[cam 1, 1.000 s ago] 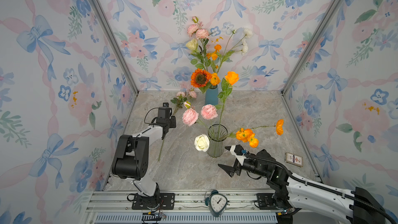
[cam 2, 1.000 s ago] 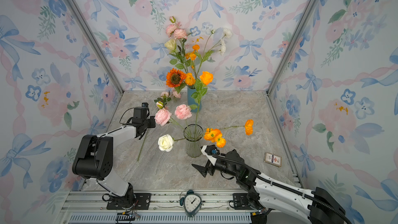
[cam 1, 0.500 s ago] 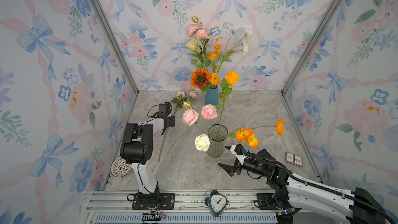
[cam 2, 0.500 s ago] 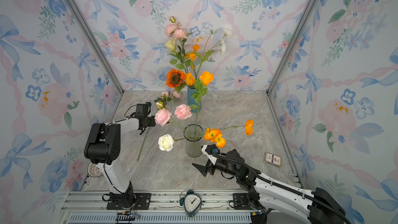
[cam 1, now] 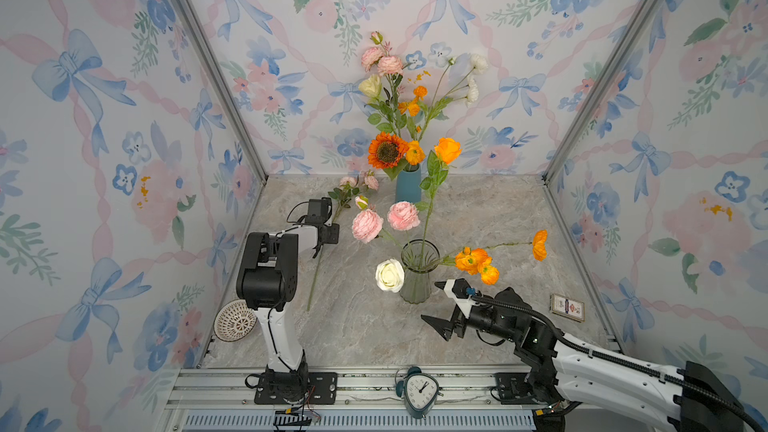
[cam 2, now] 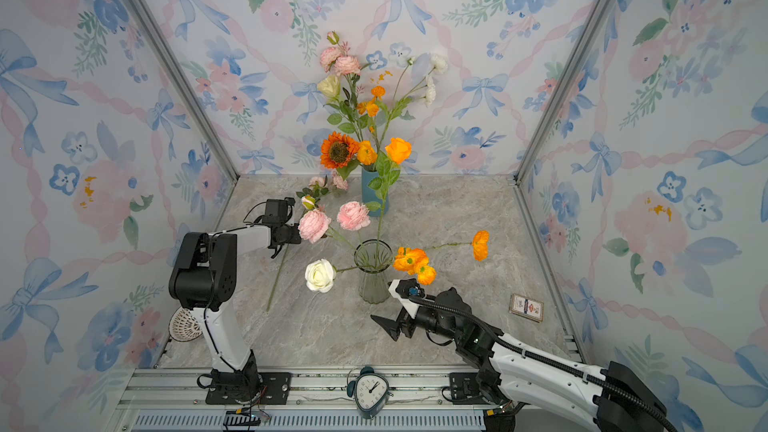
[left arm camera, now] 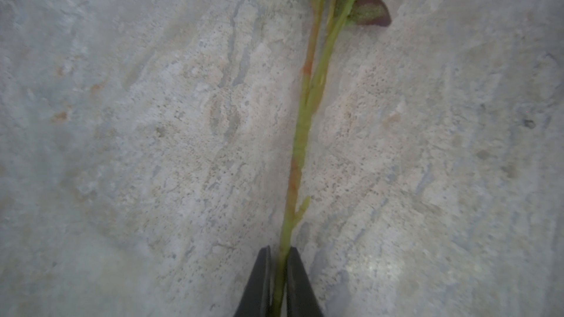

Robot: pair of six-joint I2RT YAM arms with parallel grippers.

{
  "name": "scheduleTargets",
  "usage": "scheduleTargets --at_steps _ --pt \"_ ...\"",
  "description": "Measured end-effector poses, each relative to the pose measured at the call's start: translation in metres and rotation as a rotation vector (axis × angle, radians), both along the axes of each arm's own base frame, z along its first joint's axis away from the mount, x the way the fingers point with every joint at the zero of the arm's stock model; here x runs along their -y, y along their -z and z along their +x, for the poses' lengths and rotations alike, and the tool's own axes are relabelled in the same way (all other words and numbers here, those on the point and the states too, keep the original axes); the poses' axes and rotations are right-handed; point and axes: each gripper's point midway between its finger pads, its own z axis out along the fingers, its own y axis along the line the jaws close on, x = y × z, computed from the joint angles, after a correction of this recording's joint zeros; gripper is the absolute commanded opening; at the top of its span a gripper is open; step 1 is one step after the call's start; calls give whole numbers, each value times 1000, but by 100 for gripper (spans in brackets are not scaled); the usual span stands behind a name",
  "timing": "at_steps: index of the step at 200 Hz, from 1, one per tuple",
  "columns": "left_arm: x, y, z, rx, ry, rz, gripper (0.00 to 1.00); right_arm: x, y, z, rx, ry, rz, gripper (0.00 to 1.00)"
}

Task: Arrange the flowers into the vase
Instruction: 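Close the left gripper around the pink rose spray stem, then lift the pink rose spray and carry it over the glass vase with the left gripper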

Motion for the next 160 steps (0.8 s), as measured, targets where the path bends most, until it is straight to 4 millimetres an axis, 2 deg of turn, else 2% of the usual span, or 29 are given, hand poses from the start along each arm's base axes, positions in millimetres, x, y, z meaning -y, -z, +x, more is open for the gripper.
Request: scheduleTargets --at_steps 50,70,83,110,160 --pt "0 -3 -5 -3 9 -3 0 0 1 0 -4 0 -5 97" --pt "-2 -17 -16 4 -2 1 0 1 2 1 -4 4 -5 97" --pt "-6 -38 -23 40 -28 5 0 1 2 1 -4 5 -5 97" --pt "-12 -95 -38 173 -78 -7 0 2 -1 3 -1 11 1 97" --pt "-20 -191 -85 454 -143 -75 0 7 -2 5 -13 28 22 97"
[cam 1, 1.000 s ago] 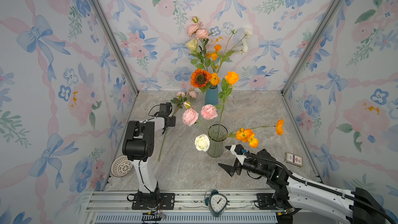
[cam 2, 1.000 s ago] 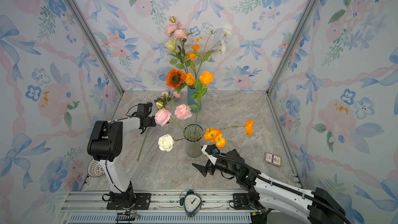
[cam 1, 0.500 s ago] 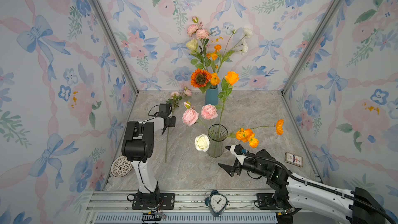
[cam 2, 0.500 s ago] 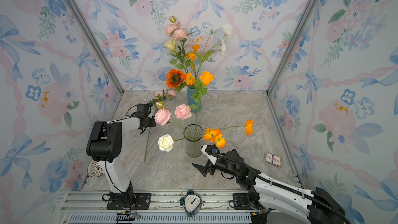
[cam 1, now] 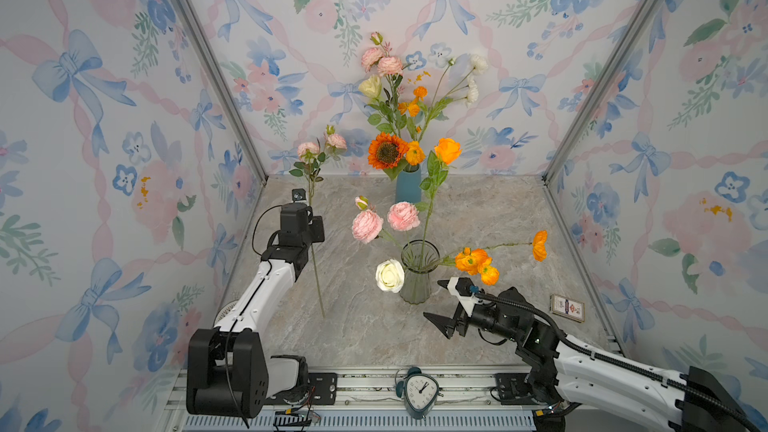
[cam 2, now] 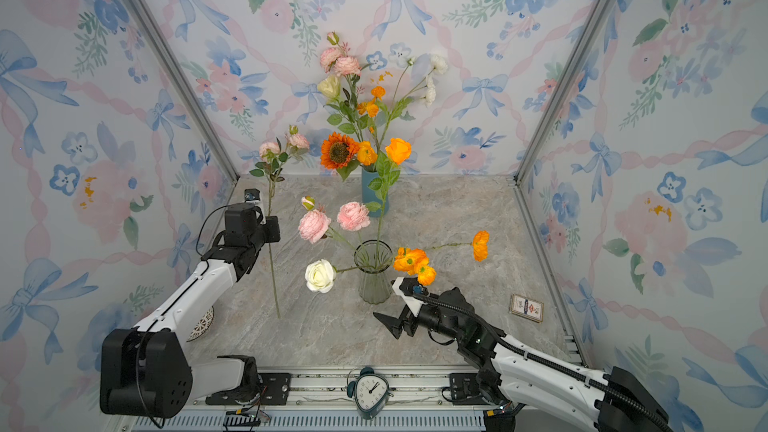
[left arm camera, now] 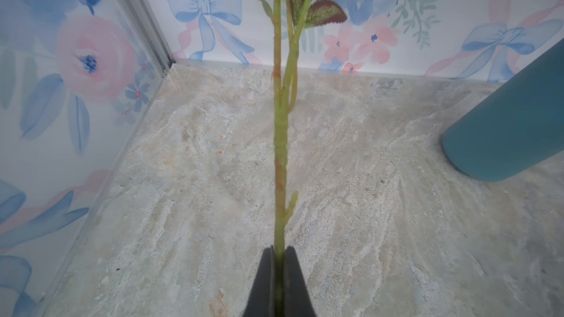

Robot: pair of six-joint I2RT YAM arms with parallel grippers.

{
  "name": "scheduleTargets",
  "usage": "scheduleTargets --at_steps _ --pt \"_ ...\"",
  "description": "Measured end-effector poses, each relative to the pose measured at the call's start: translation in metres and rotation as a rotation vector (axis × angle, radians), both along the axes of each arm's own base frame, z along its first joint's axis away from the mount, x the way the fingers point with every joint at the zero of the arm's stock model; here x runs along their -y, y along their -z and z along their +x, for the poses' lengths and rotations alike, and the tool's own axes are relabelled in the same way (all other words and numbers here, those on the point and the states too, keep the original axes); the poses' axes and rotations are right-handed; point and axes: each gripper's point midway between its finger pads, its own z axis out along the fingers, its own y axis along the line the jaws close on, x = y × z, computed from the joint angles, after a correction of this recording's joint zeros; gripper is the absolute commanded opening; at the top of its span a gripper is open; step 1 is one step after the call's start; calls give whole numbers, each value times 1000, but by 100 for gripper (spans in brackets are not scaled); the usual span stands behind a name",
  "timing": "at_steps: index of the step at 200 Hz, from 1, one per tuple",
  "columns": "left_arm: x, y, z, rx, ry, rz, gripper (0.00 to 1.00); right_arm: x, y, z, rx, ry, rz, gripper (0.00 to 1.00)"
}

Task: Arrange the flowers into the vase
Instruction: 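Lift the pink rose spray and carry it over the glass vase with the left gripper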

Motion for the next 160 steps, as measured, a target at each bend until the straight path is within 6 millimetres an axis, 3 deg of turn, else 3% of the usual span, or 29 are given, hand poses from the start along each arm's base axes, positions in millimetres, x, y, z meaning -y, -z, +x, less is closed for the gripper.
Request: scheduleTargets --at_steps 26,49,74,100,160 --pt "16 -69 -26 238 58 -28 0 1 -2 -1 3 0 10 97" --pt "64 -142 -68 525 241 -73 0 3 -5 -1 10 3 19 97" --pt "107 -202 -114 757 420 -109 0 4 -7 -3 18 -3 30 97" --pt "133 -232 -141 875 537 -127 0 7 -10 -7 30 -13 46 97" --pt "166 -269 -169 974 704 -186 0 11 -21 -12 64 -16 84 97"
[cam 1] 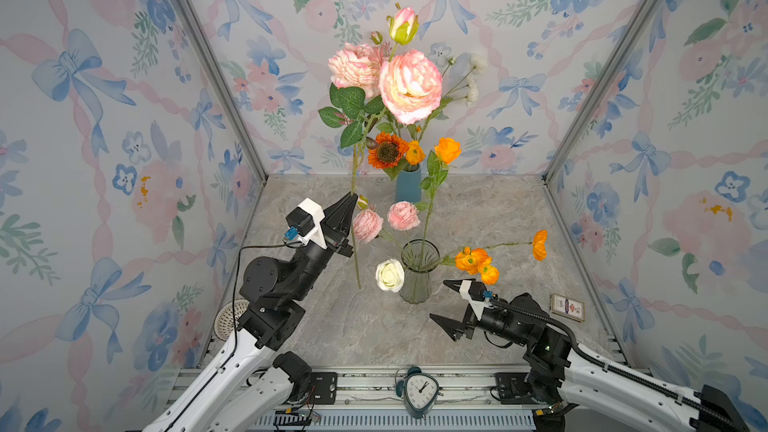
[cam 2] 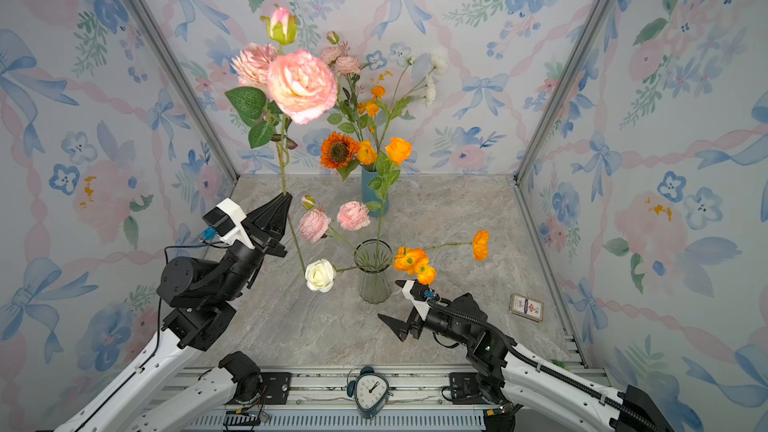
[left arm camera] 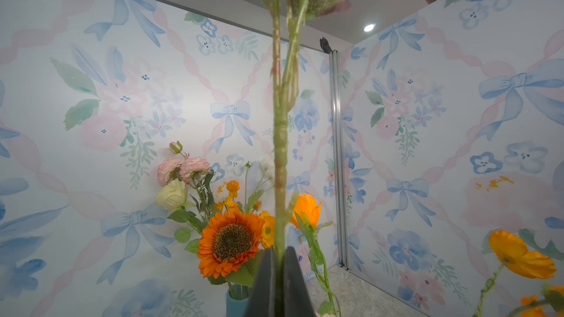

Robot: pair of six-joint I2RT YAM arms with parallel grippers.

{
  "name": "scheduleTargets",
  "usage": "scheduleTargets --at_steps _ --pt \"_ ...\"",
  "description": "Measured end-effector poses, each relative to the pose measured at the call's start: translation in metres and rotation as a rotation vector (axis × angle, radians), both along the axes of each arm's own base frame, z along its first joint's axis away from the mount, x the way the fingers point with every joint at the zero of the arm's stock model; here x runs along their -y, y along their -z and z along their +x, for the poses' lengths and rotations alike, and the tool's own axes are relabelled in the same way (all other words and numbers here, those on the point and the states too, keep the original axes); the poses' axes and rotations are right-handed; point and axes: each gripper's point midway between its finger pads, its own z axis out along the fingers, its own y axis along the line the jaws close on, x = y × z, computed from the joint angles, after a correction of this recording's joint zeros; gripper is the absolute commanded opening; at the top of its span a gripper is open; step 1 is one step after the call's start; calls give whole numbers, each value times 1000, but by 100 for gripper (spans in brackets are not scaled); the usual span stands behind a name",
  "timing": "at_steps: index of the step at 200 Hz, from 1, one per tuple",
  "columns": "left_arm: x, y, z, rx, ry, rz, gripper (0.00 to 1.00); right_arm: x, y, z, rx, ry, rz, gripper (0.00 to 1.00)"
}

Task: Arrange the flowers into the vase
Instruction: 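Lift the pink rose spray and carry it over the glass vase with the left gripper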

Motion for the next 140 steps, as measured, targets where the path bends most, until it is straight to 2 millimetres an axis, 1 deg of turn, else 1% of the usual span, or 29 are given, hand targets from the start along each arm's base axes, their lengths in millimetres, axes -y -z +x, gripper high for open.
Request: scheduleTargets --at_steps 33,51,72,94,113,140 --pt "22 -17 -25 91 113 -18 0 -1 2 0 -3 -4 -5 97" --pt "38 -23 -31 134 154 -9 0 -2 5 -1 -12 -13 -14 97" --pt "59 -29 -31 170 186 7 0 -2 6 -1 -14 -14 -16 97" --pt "80 -31 -30 196 205 31 0 -1 0 -2 0 -13 1 97" --pt "91 -33 -28 219 211 41 0 2 -7 -3 15 -9 19 97" --pt "101 -32 -23 246 208 45 0 5 -12 -1 27 4 34 97"
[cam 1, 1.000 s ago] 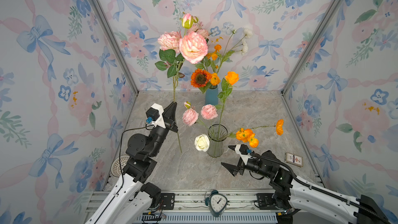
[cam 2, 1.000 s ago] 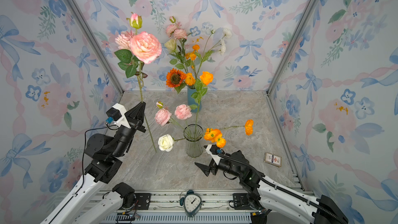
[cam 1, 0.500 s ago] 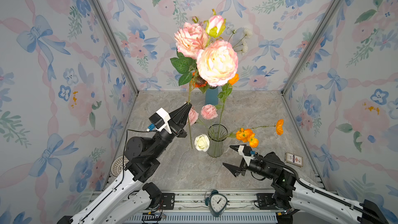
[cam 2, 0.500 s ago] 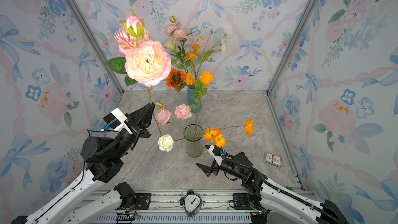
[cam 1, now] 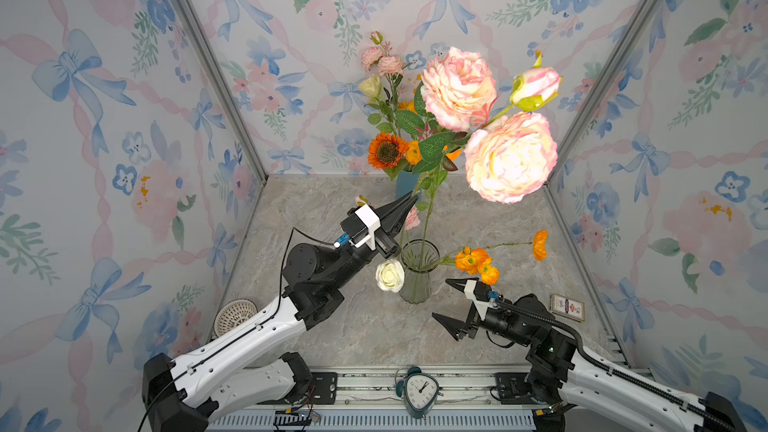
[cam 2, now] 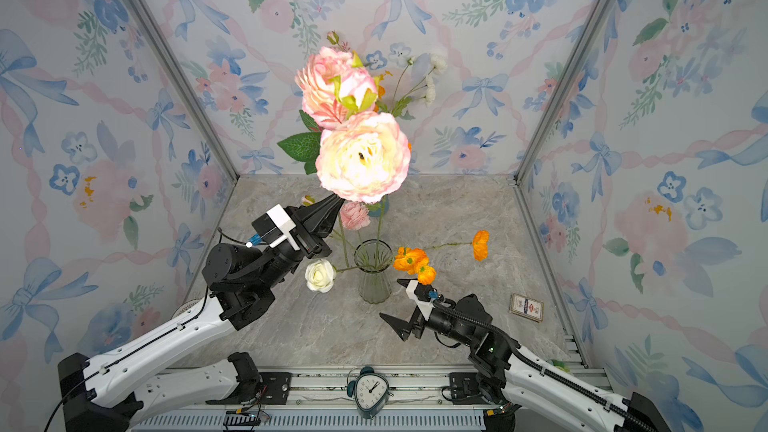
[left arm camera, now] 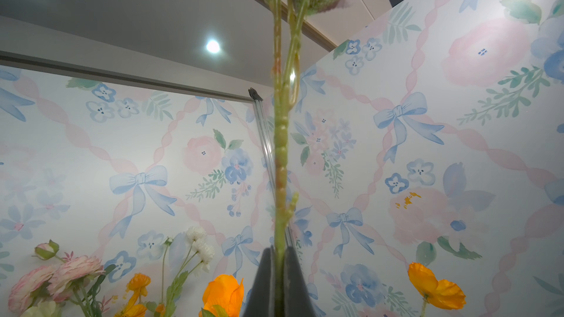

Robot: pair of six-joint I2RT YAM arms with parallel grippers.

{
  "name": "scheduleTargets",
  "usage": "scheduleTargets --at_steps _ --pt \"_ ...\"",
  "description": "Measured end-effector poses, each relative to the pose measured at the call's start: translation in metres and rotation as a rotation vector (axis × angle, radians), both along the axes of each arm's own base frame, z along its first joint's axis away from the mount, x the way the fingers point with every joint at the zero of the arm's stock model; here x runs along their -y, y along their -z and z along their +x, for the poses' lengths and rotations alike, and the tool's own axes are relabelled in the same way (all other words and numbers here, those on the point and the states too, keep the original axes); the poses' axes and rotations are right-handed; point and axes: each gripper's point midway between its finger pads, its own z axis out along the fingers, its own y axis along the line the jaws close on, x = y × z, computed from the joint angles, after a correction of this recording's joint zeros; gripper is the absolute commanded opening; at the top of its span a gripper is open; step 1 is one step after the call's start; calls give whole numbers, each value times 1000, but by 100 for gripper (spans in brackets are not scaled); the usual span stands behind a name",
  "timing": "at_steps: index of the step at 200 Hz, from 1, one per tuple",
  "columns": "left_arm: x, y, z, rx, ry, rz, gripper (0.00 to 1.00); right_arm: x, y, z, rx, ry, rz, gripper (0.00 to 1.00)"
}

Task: Arrange the flowers into the vase
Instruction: 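Lift the pink rose spray and carry it over the glass vase with the left gripper, then lower the pink rose stems into the glass vase with the left gripper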

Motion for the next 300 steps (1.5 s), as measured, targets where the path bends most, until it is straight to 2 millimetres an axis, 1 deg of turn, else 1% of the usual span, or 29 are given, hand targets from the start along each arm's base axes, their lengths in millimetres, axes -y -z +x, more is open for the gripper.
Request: scheduleTargets --at_steps 52,81,115,157,174,197,228,253,279,300 --pt "30 12 18 10 19 33 0 4 -4 2 10 14 13 97" --pt "44 24 27 6 26 56 0 5 -4 2 7 15 16 97" --pt "56 35 34 2 36 70 0 8 0 6 -8 35 17 97" --pt "66 48 39 -3 56 80 0 10 1 8 -21 43 22 97" --pt "70 58 40 -18 68 93 0 10 1 8 -22 42 20 97" --pt "77 77 44 -54 86 121 0 9 3 9 -27 42 15 97" --pt "86 114 52 -118 97 179 0 8 8 9 -38 41 3 97" --pt "88 136 57 -157 104 212 2 7 9 9 -42 36 -1 97" --pt "87 148 60 -180 109 227 3 7 11 9 -46 31 -5 97" --pt "86 153 61 -198 119 230 8 6 12 9 -50 31 -9 97"
